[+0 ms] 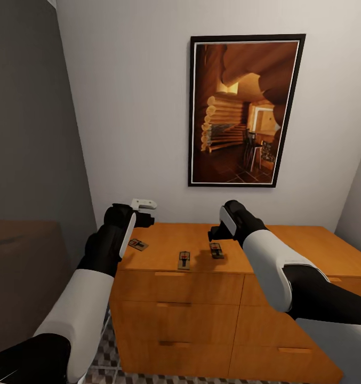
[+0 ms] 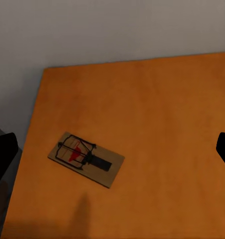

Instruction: Take the four mousetraps from the cabinet in the bathroom and place them on the bathroom floor. Make sure all four end up on the same floor surface, and ensure that at least two of them are either under or directly next to the same bathroom sink.

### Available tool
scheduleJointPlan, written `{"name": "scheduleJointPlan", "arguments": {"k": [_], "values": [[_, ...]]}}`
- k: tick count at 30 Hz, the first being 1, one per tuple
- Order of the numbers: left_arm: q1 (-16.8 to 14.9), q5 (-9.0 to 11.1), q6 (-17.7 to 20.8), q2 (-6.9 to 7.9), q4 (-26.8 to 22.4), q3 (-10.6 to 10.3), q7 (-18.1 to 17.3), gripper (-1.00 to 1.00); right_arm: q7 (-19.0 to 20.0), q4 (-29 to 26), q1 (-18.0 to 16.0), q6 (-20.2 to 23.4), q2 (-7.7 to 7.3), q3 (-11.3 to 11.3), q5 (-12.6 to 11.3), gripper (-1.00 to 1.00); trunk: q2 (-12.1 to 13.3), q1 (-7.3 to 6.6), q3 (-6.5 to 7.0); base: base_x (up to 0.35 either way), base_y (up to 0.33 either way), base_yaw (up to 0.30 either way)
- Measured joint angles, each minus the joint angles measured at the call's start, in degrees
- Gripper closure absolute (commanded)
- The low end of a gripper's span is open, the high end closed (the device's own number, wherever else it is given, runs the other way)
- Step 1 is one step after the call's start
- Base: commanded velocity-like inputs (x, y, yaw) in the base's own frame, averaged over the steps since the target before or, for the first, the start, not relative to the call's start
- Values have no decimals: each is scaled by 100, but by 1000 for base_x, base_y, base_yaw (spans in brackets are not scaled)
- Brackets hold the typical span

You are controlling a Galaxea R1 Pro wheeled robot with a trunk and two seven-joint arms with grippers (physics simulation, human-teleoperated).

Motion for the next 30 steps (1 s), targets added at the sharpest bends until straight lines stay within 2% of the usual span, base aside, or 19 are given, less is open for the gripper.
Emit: {"name": "scheduleJointPlan", "arguments": {"k": [8,20,30], "values": [[0,0,10,0,-6,-4,0,-100,0,-1,0,5,9,-2,0,-100,0,0,0,0,0,0],[0,3,12,0,-2,-4,-4,-100,-1,-12,0,8,-1,-4,11,-100,-480,263,-215,0,0,0],[0,1,11,0,-28,-4,0,-100,-2,-41,0,8,-13,-3,16,-100,-482,264,-216,0,0,0]]}}
